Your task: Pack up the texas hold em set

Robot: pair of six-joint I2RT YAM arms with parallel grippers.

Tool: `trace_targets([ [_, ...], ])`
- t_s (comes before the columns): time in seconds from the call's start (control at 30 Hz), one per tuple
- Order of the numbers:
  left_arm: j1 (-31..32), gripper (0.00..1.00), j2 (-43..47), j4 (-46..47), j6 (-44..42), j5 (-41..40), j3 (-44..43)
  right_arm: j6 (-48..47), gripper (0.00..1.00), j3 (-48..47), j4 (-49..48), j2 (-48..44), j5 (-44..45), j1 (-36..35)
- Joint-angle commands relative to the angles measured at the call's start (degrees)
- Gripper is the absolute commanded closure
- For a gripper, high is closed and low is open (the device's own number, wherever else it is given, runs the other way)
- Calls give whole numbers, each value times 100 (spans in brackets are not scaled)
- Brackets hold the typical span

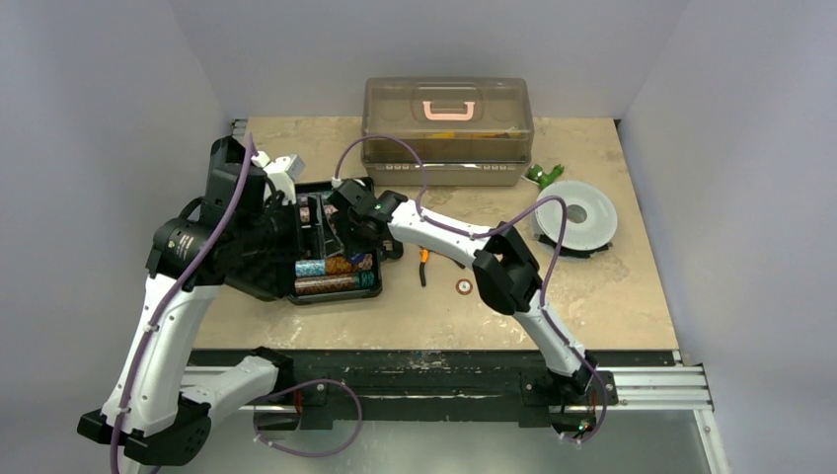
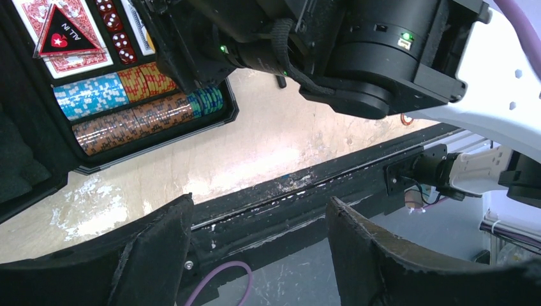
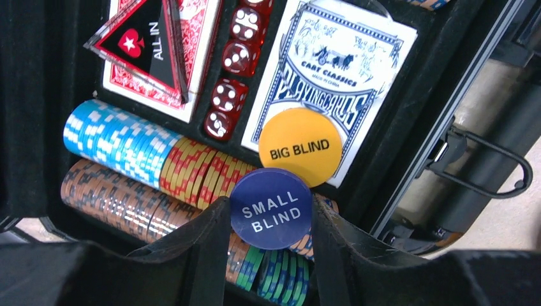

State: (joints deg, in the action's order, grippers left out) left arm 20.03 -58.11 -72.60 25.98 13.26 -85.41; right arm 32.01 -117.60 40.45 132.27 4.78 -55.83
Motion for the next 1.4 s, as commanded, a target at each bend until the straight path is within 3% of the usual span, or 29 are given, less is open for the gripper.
trace_targets([
  [0.0, 8, 27, 89, -4, -44, 44, -105, -6, 64, -492, 96, 93, 100, 90],
  [1.03, 14, 26, 25, 22, -172, 70, -51, -484, 63, -1160, 391, 826, 561, 99],
  [1.37, 10, 27, 15, 127, 31, -115, 225, -565, 51, -1507, 531, 161, 225, 159],
])
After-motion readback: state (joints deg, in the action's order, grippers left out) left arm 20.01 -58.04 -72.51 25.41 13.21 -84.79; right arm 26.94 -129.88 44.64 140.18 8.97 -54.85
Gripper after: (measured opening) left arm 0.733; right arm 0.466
